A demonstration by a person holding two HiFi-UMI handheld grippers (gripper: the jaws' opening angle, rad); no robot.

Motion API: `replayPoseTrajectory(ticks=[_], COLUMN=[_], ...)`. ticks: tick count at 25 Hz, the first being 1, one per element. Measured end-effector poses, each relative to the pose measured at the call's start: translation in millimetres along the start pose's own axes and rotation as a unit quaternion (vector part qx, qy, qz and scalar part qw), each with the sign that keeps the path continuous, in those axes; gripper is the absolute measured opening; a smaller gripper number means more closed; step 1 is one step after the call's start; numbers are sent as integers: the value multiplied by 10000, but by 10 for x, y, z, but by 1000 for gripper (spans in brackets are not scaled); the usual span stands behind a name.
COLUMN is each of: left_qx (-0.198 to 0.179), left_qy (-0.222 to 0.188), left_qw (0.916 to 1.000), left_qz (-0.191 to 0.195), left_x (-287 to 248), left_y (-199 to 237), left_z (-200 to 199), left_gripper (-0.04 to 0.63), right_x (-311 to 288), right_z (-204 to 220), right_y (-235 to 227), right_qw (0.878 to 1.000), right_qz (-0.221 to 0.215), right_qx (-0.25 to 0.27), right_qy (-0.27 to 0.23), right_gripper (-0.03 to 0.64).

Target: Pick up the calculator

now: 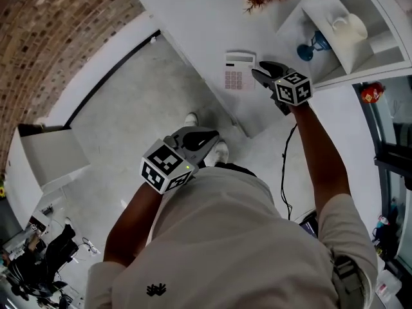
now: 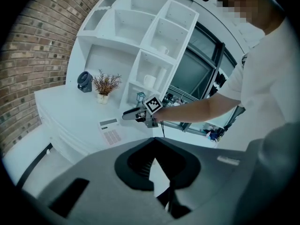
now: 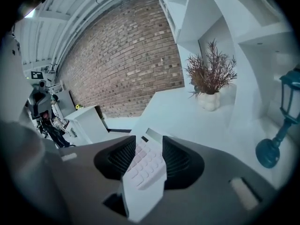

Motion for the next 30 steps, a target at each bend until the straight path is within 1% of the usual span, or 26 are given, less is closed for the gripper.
replayPoseTrajectory(ticks=[3,6,9,11,13,16,20,23,27,29,30], left_qx=[-41,-56,-52,-47,-22,22,68,89,97,91,90], left_qy=[106,177,263,310,347,412,470,493,502,502,506], left_qw=[9999,9997,9994,9993,9991,9988,9985,9983,9983,9984,9983], left_qz=[110,181,203,220,249,264,266,289,266,260,260], left_x=[-31,-40,-27,-4,25,46,40,60,56,63,68], left_y=[247,483,704,820,905,1021,1133,1160,1171,1164,1156], left_z=[-102,-198,-245,-263,-269,-252,-234,-242,-222,-215,-212], left_gripper=[6,6,6,6,6,6,6,6,6,6,6], right_x=[-194,-385,-595,-718,-817,-941,-1045,-1069,-1053,-1019,-1003], right_z=[-36,-71,-71,-74,-84,-94,-35,-22,-36,-59,-71], right_y=[-212,-375,-506,-565,-588,-599,-584,-569,-552,-529,-515], right_qw=[9998,9995,9983,9963,9934,9895,9830,9799,9763,9749,9744], right_qz=[42,-53,-274,-484,-708,-967,-1290,-1414,-1633,-1694,-1699], right_qx=[-153,-182,-237,-382,-554,-620,-703,-764,-913,-1128,-1230], right_qy=[98,243,455,593,708,874,1100,1182,1090,904,810], right_gripper=[218,242,245,244,244,241,215,188,136,90,81])
Point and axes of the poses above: the fingertips, and each gripper's own axes: x backward along the fingers, y to its left, z out of its underside, the point moved 7 cm from there along x, backward along the fingers, and after that the axes turned 4 degrees about -x, right-handed, at the moved point
